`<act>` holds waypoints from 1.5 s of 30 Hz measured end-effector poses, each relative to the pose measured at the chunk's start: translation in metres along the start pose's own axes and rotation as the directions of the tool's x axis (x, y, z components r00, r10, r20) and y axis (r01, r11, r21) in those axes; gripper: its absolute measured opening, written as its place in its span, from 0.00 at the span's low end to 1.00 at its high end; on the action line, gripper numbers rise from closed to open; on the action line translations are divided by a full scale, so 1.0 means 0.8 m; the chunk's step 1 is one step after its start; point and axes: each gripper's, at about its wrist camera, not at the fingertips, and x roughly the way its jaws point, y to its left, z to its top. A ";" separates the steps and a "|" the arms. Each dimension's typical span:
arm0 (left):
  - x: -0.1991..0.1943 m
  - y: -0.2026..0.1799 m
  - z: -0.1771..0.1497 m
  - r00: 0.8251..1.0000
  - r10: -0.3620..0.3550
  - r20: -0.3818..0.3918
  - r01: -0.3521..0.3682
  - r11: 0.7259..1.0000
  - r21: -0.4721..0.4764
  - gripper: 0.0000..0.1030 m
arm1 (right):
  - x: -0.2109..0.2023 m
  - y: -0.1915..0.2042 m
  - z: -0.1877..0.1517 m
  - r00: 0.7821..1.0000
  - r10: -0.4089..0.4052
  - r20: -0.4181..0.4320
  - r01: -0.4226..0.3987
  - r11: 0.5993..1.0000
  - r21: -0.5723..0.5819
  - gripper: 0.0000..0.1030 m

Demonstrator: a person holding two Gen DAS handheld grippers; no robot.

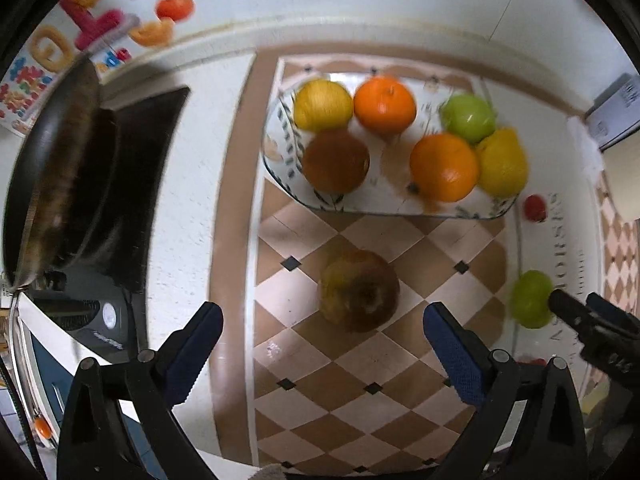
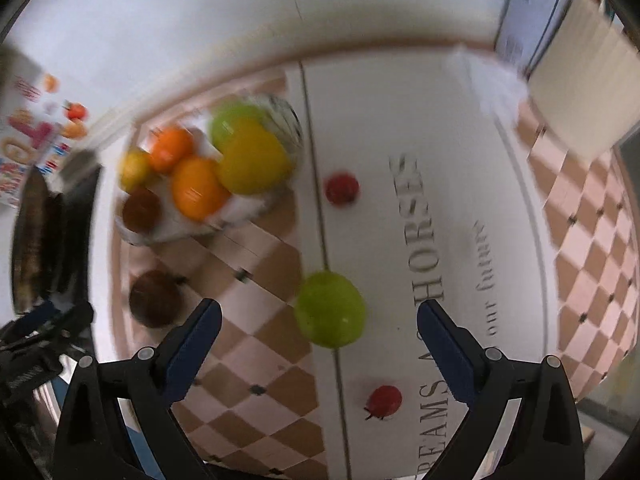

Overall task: Organize fruits
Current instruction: 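Grasp a brown apple with the left gripper while the right gripper grasps a green apple, then place the brown apple on the plate with the left gripper while the right places the green apple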

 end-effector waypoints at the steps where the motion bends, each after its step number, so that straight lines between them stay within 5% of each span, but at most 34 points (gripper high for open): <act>1: 0.011 -0.002 0.002 1.000 0.007 -0.017 -0.007 1.000 0.003 1.00 | 0.019 -0.003 0.001 1.000 -0.002 -0.030 0.002 1.000 0.000 0.97; 11: 0.072 -0.011 0.011 0.992 -0.033 -0.125 0.032 0.999 -0.011 1.00 | 0.094 -0.001 0.002 0.993 0.003 -0.118 -0.005 1.000 -0.012 0.96; 14: 0.084 -0.014 0.014 0.988 -0.062 -0.141 0.060 0.998 -0.018 0.99 | 0.102 0.003 0.003 0.992 0.004 -0.126 -0.007 1.000 -0.020 0.89; 18: 0.094 -0.020 0.016 0.983 -0.116 -0.144 0.115 0.993 -0.016 0.62 | 0.107 0.005 0.003 0.992 0.011 -0.124 -0.014 1.000 -0.023 0.69; 25: 0.088 -0.027 0.017 0.989 -0.102 -0.110 0.102 0.995 -0.006 0.62 | 0.109 0.004 0.001 0.996 0.004 -0.089 -0.009 0.998 -0.055 0.57; 35: 0.032 0.001 0.006 0.990 -0.126 -0.063 0.125 0.992 -0.009 0.62 | 0.084 0.013 -0.013 0.997 0.069 -0.025 -0.071 0.994 -0.088 0.57; 39: -0.008 0.019 0.023 0.985 -0.171 -0.010 0.170 0.985 -0.036 0.62 | 0.065 0.032 -0.013 0.992 0.122 0.007 -0.121 0.987 -0.109 0.57; 45: -0.053 0.044 0.083 0.964 -0.256 0.064 0.262 0.960 -0.098 0.62 | 0.017 0.083 0.046 0.962 0.266 0.063 -0.256 0.957 -0.136 0.57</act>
